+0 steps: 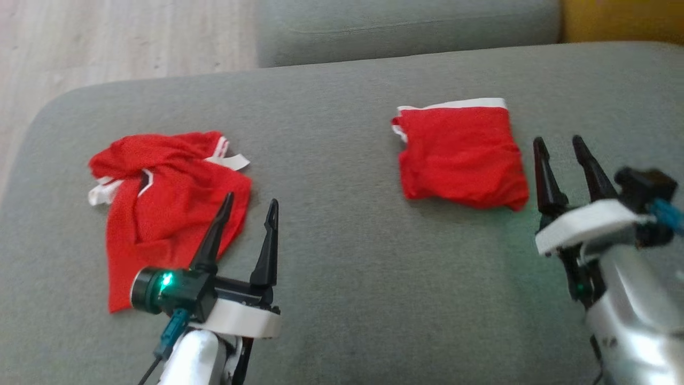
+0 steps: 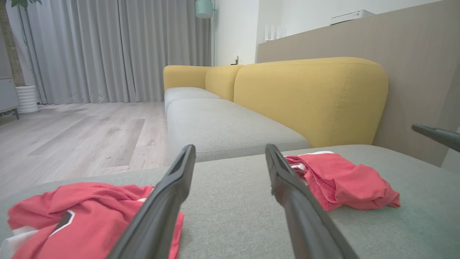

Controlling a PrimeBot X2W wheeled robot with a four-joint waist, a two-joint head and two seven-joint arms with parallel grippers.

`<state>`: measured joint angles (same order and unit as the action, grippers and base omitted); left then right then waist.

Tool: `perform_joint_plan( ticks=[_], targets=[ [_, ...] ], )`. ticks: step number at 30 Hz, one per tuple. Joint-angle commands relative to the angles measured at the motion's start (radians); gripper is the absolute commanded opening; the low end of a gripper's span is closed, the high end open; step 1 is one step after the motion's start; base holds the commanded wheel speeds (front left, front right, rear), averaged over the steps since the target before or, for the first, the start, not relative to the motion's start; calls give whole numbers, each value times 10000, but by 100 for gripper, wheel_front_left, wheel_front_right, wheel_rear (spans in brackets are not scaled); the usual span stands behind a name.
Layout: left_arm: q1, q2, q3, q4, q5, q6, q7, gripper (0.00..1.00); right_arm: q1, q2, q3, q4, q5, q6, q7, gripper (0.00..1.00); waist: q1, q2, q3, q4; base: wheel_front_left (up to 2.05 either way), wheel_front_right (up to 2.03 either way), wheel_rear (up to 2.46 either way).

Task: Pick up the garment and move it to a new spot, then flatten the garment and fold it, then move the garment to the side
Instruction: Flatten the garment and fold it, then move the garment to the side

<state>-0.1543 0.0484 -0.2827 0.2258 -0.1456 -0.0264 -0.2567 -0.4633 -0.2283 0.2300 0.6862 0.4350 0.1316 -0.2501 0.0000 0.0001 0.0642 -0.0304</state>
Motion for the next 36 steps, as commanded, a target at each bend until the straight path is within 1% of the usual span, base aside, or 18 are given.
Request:
perform_joint_plan(
  ticks=[1,4,7,10,15,16,17,18,22,26,31,36],
  targets=[
    [-269,18,448,-378,-61,88,-51,100,649,428,-506,-1116,-626,-9,-112,100,0,-1,-10,-344,0,0,0],
    [-224,18,474,-429,-104,106,-51,100,1631,1004,-1342,-2272,-1477,-9,-114,100,0,-1,64,-504,0,0,0],
    [-208,18,463,-428,-123,110,-51,100,2293,1386,-1759,-2985,-1988,-9,-114,100,0,-1,187,-571,0,0,0],
    [-293,18,401,-430,-118,71,-51,100,2526,1555,-1972,-3327,-2276,-9,-115,100,0,-1,369,-524,0,0,0],
    [-456,18,320,-440,-69,12,-51,100,2329,1642,-2111,-3491,-2475,-9,-115,100,0,-1,718,-335,0,0,0],
    [-497,18,307,-438,-58,-2,-51,100,2231,1651,-2117,-3500,-2490,-9,-115,97,0,-1,829,-270,0,0,0],
    [-542,18,293,-437,-46,-17,-51,100,2117,1656,-2121,-3492,-2497,-9,-112,29,0,-1,946,-199,0,0,0],
    [-586,18,276,-433,-37,-32,-51,100,1988,1647,-2109,-3483,-2529,-9,-103,0,0,-1,1066,-122,0,0,0],
    [-807,18,189,-480,-31,-76,-51,100,1298,1432,-2121,-3363,-2825,-9,58,0,0,-1,1637,226,0,0,0],
    [-1076,18,83,-517,-58,-125,-51,100,350,1310,-2597,-2990,-2986,-9,395,0,0,-1,2155,617,0,0,0],
    [-1371,18,-159,-502,-129,-127,-51,100,-939,1187,-3258,-1921,-3245,-9,1006,0,0,-1,2621,1123,0,0,0],
    [-1590,18,-354,-548,-247,-60,-51,100,-2000,1044,-3891,-393,-3691,-9,1454,0,0,-1,2919,1512,0,0,0]
  ],
)
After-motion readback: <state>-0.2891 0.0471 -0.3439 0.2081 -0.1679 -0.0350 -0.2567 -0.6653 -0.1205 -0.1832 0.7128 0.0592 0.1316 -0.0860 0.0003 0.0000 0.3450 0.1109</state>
